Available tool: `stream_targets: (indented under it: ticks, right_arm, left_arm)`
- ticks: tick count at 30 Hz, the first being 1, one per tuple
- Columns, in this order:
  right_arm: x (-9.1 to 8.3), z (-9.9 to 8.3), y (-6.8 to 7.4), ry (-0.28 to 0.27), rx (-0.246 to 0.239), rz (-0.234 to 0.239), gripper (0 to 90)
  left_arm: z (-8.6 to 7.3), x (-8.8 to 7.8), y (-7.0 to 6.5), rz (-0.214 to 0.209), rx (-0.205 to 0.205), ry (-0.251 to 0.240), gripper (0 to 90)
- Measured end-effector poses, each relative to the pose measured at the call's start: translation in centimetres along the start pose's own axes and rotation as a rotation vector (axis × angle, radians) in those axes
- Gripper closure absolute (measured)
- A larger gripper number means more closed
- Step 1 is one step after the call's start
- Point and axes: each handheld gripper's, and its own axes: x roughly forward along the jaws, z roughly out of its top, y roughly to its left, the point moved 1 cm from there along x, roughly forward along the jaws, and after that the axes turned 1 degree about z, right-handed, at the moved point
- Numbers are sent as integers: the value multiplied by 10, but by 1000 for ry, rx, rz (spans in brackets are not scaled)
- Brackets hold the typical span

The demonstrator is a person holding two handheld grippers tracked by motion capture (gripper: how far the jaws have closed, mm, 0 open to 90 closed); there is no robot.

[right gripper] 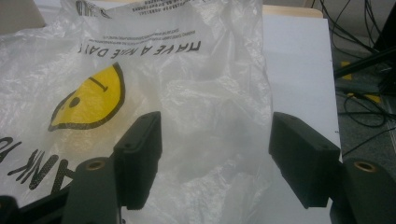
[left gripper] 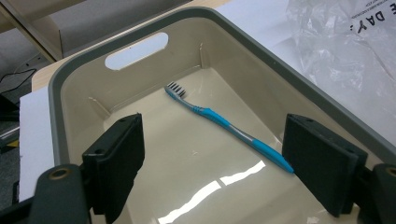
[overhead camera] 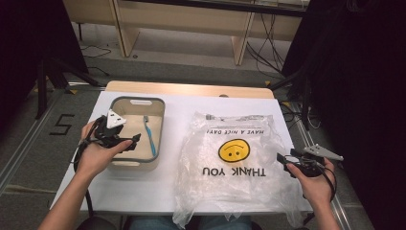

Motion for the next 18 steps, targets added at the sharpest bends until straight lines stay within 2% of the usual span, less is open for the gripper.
stream_targets:
  ticks: [3, 8, 18]
  right_arm:
    - [-1, 1, 0, -4, 2, -6, 357]
    - [-2, 0, -1, -3, 6, -13, 357]
    - [-2, 2, 1, -7, 2, -25, 356]
  left_arm:
    - [2, -1, -2, -3, 4, -5, 211]
    - [7, -5, -14, -29, 25, -24, 211]
    - [3, -4, -7, -15, -3, -13, 214]
